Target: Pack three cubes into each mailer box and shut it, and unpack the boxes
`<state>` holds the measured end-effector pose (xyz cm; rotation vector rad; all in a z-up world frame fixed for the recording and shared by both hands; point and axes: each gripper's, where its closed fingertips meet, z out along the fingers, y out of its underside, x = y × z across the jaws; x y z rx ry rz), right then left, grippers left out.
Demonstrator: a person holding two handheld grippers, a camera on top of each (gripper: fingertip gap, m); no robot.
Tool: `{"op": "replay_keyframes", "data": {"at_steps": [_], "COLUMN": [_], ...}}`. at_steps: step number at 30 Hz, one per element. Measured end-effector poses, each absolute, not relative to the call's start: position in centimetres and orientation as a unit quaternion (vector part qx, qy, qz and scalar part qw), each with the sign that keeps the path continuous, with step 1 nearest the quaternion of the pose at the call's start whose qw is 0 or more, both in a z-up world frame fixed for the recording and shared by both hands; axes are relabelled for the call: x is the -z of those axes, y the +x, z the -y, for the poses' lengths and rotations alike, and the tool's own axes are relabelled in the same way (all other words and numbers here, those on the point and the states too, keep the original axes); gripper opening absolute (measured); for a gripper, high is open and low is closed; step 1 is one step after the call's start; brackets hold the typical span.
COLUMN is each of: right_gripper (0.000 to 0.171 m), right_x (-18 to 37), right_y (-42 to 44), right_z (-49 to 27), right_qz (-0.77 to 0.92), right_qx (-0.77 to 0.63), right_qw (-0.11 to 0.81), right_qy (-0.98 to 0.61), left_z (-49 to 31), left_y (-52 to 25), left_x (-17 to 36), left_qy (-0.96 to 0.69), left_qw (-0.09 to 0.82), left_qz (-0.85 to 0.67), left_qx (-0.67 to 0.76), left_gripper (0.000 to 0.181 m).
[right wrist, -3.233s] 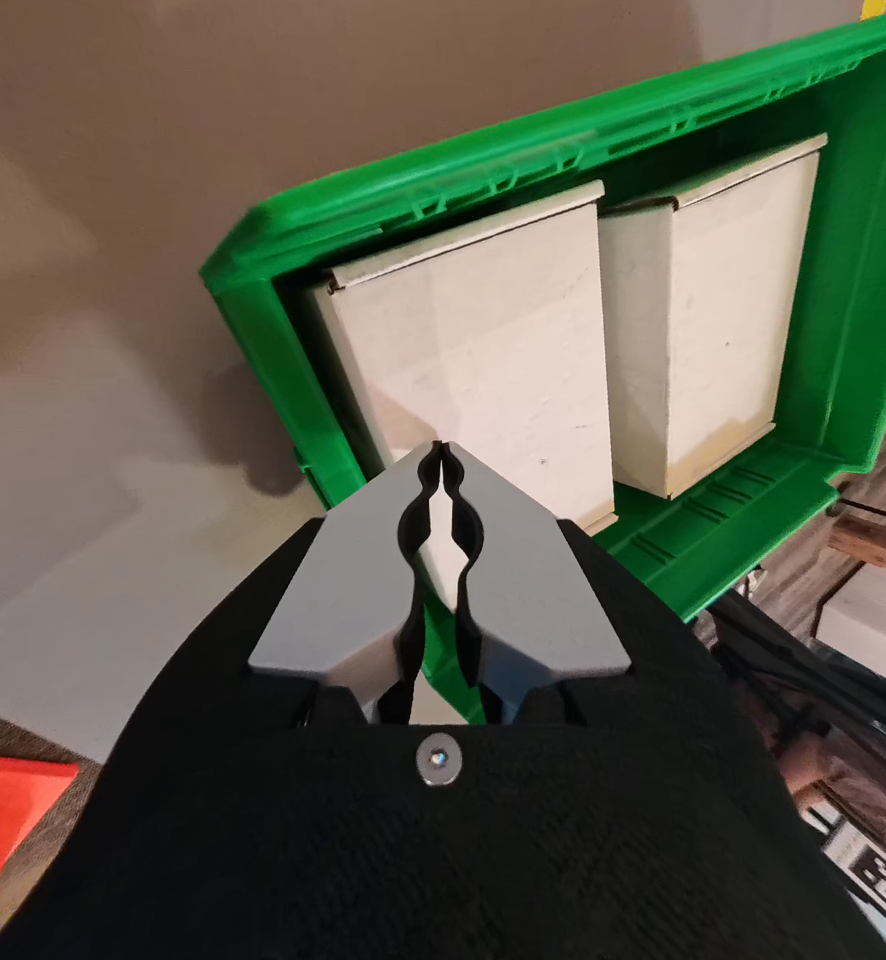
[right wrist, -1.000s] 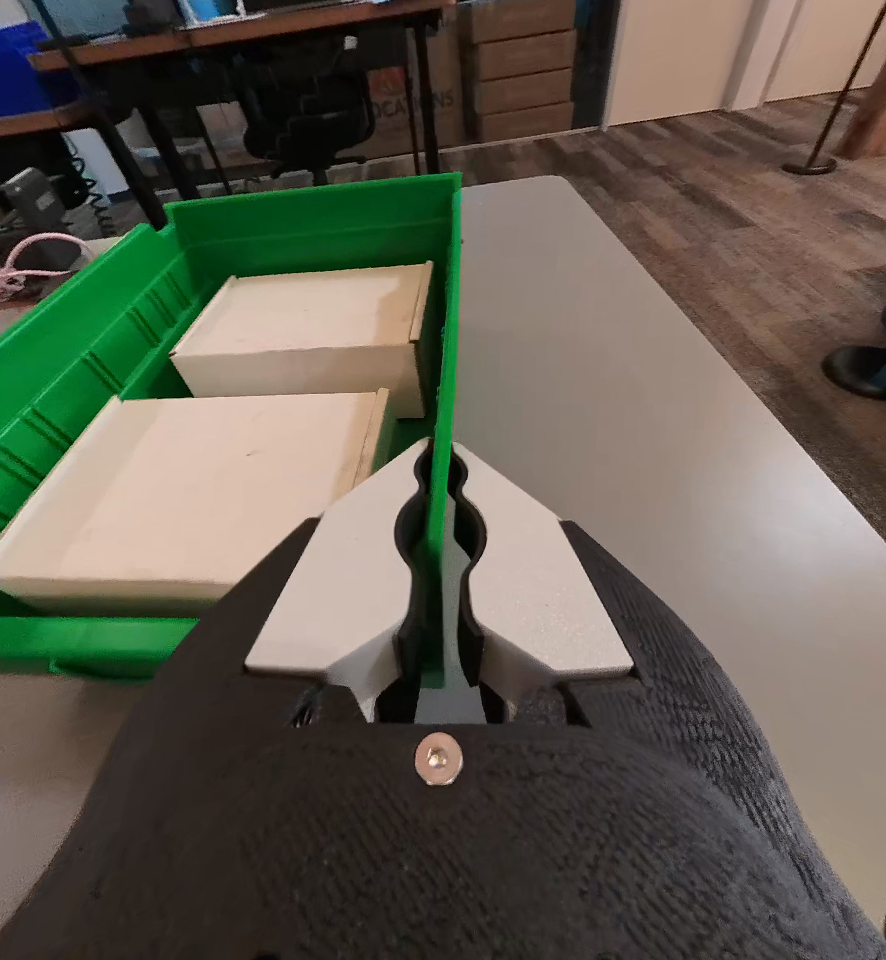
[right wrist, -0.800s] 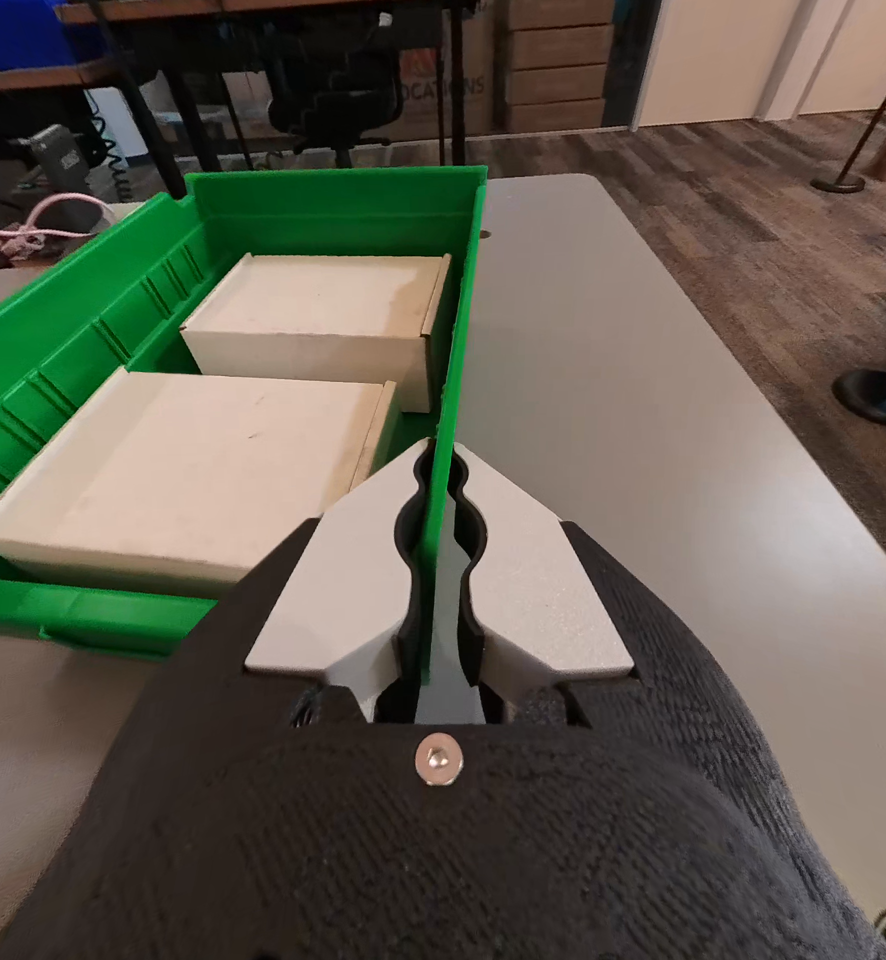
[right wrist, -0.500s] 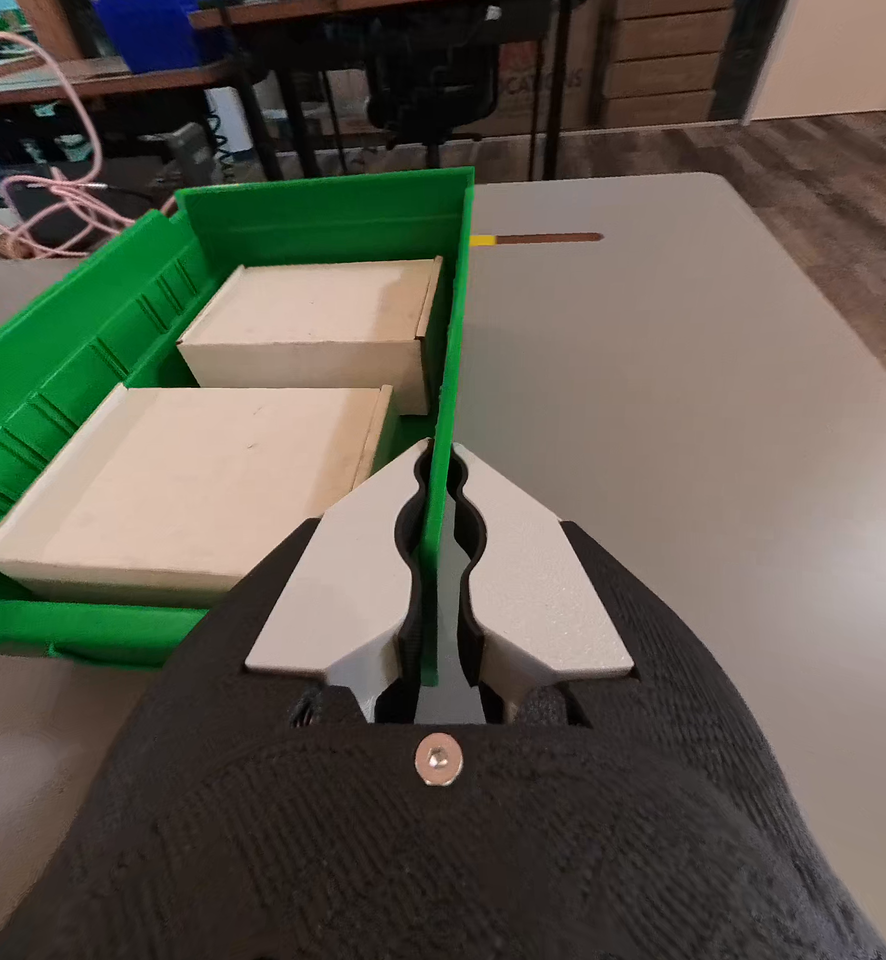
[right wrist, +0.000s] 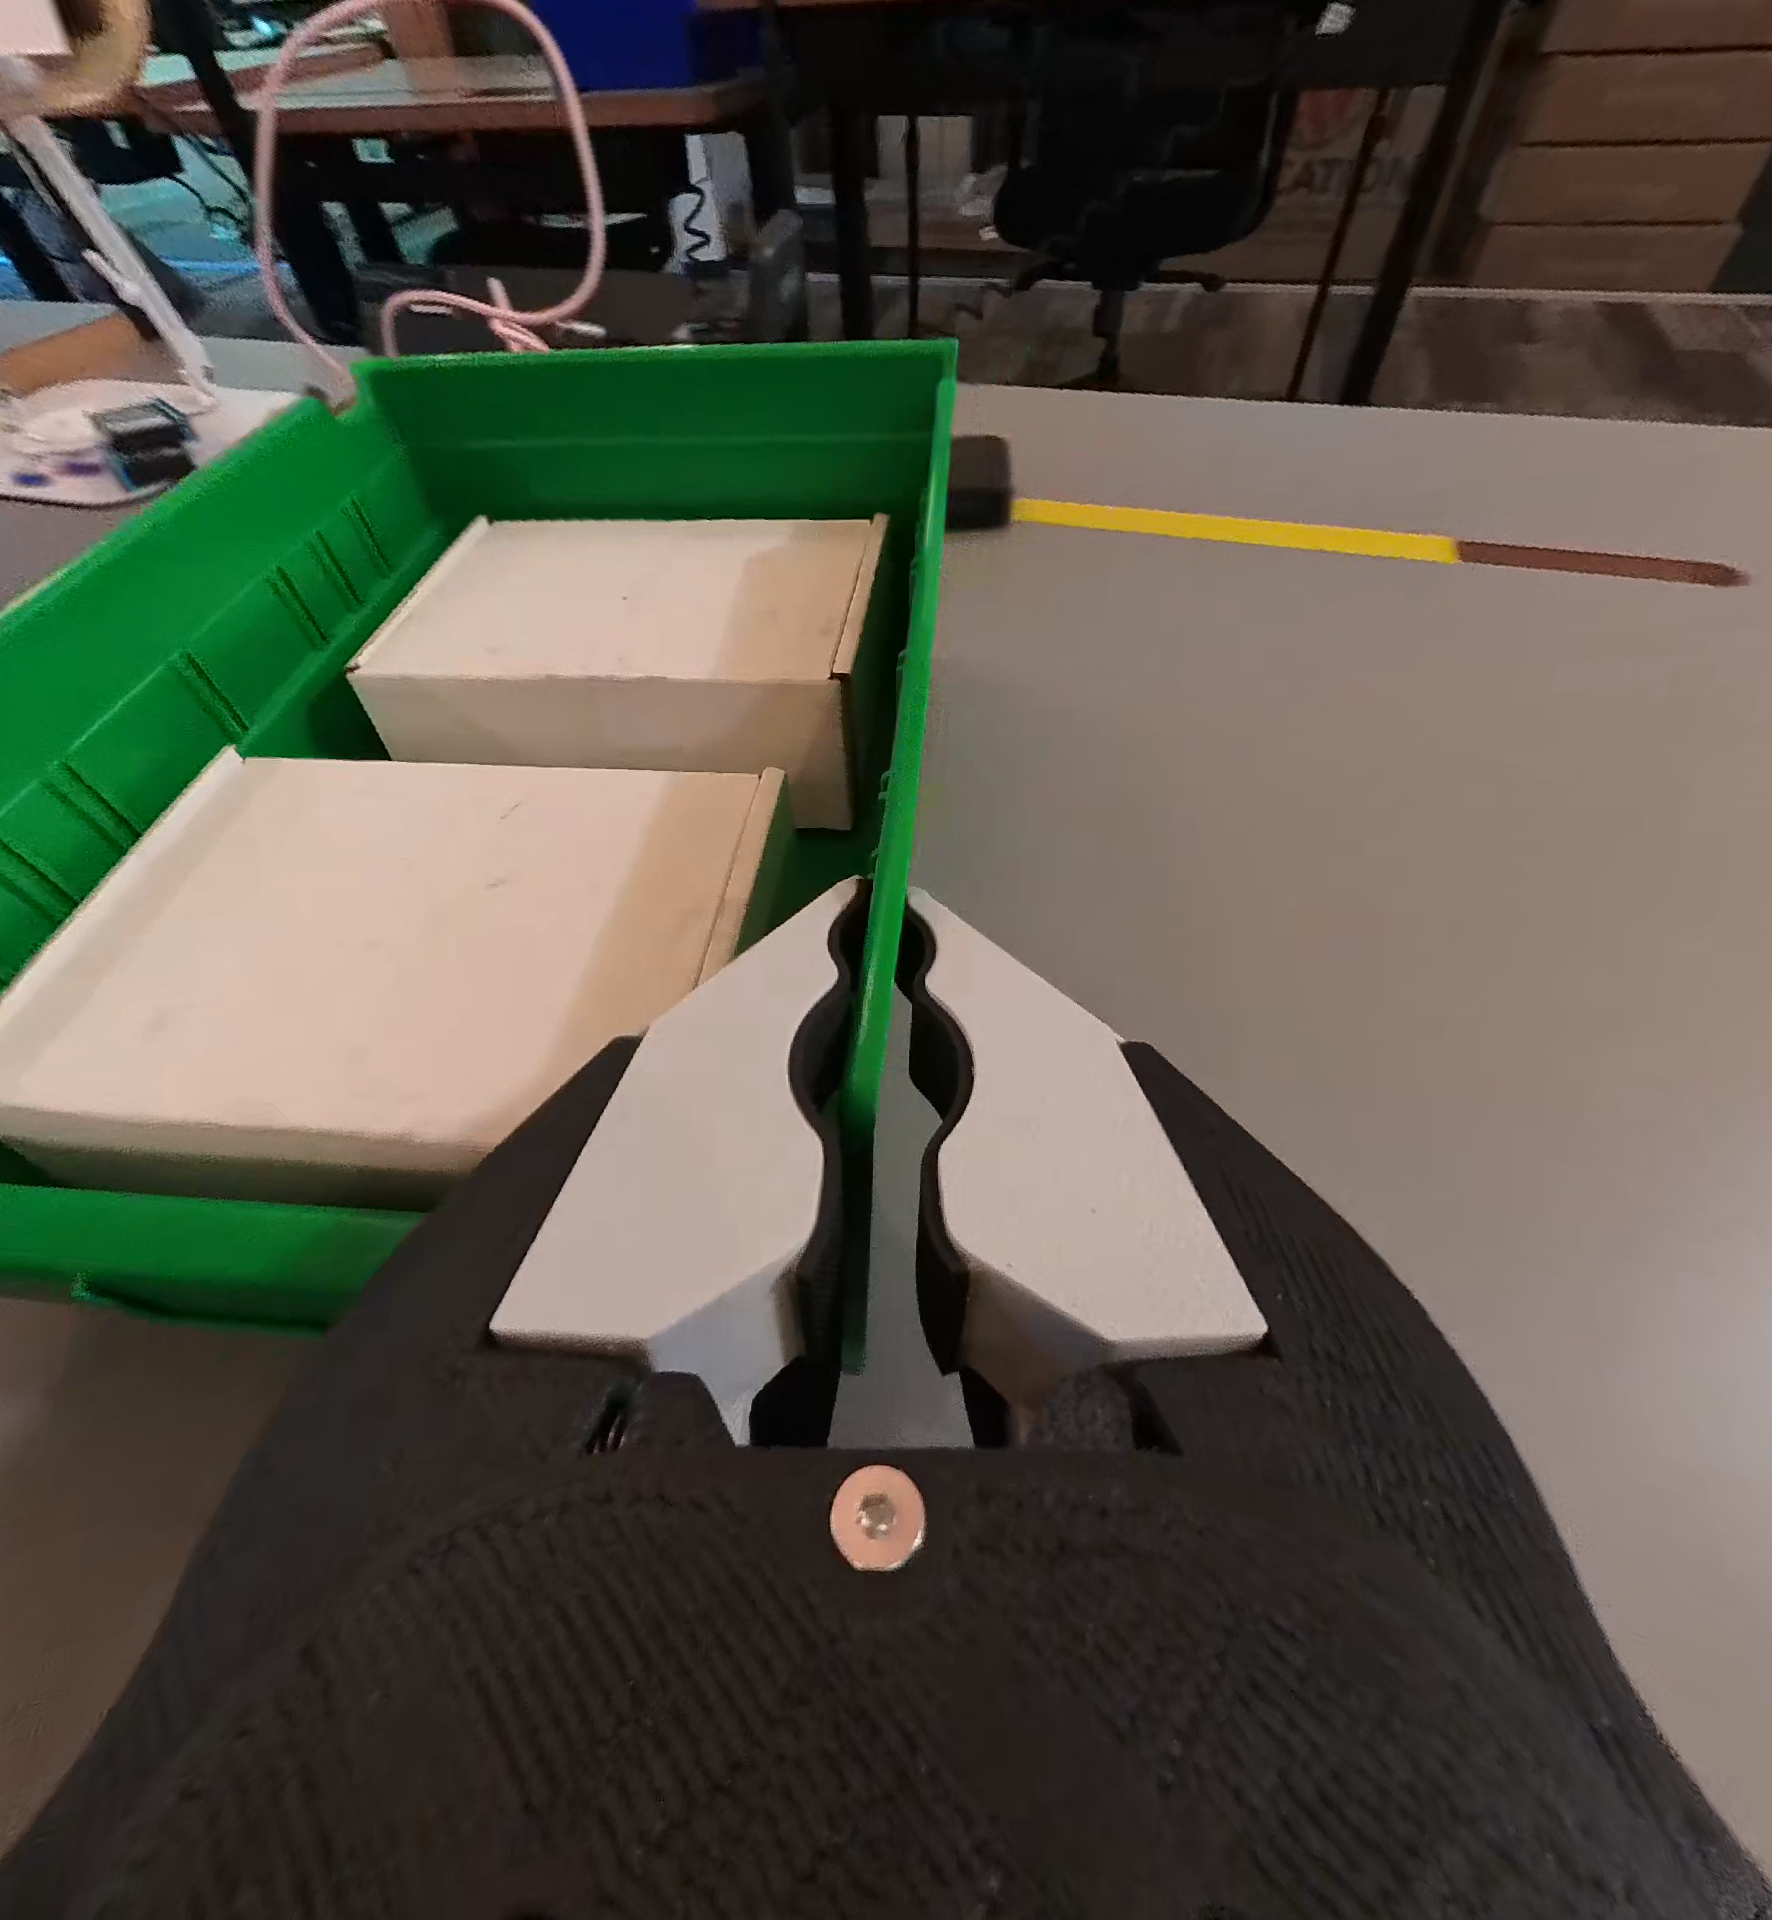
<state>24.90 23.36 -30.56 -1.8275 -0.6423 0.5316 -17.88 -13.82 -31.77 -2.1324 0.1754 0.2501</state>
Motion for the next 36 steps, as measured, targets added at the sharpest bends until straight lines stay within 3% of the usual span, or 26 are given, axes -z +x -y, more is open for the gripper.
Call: {"op": "replay_keyframes", "data": {"at_steps": [13,14,18,22,27,31,36], "right_gripper": [0.005,0.01,0.067,0.078,0.076,0.066,0.074], "right_x": [30.3,30.2,28.9,21.7,15.0,16.7,22.5], "right_y": [7.4,5.6,2.4,10.1,28.8,40.7,49.6], "right_z": [-17.8,-16.6,-12.0,-12.9,-13.4,-12.4,-13.4], "right_qz": [0.335,0.345,0.409,0.332,0.122,0.03,-0.012], "right_qx": [-0.3,-0.312,-0.325,-0.286,-0.168,-0.009,0.108], "right_qw": [0.519,0.521,0.531,0.669,0.812,0.845,0.796], "right_qy": [-0.727,-0.716,-0.667,-0.6,-0.545,-0.534,-0.596], "left_z": [18.2,18.0,15.7,12.1,7.0,2.9,-2.1], "left_y": [-14.0,-13.3,-9.3,-2.5,7.7,15.7,25.1], "left_x": [22.4,21.5,18.4,17.0,16.8,16.2,19.4], "left_qy": [-0.779,-0.768,-0.724,-0.683,-0.646,-0.618,-0.605], "left_qw": [0.586,0.599,0.648,0.687,0.688,0.672,0.614], "left_qz": [-0.088,-0.096,-0.146,-0.221,-0.332,-0.397,-0.492], "left_qx": [-0.207,-0.206,-0.184,-0.109,0.01,0.094,0.121], "left_gripper": [0.005,0.005,0.006,0.006,0.006,0.006,0.006]}}
